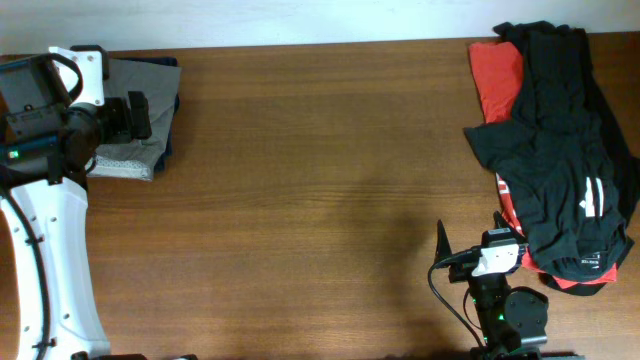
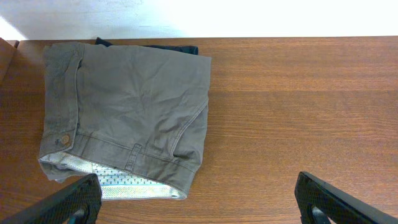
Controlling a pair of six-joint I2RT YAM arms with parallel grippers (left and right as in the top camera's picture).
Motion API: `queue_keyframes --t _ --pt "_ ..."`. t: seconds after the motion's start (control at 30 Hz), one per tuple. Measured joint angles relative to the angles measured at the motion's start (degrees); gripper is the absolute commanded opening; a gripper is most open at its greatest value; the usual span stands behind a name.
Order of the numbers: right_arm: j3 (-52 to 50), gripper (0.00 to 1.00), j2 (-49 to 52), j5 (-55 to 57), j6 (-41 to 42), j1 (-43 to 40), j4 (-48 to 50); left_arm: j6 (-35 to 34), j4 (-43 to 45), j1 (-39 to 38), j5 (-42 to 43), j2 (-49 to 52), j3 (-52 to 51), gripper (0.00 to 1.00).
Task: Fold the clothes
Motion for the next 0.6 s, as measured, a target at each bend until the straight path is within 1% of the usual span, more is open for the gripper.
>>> queue_keyframes --t 0.47,0.6 --pt "0.00 0.99 0.00 0.00 0.02 0.00 0.00 0.00 0.00 0.00 -0.07 0.00 0.00 0.99" --pt "0.00 0.99 0.00 0.00 -0.02 0.00 0.00 -0.02 -1.97 0.00 1.29 -0.02 -0.02 0.99"
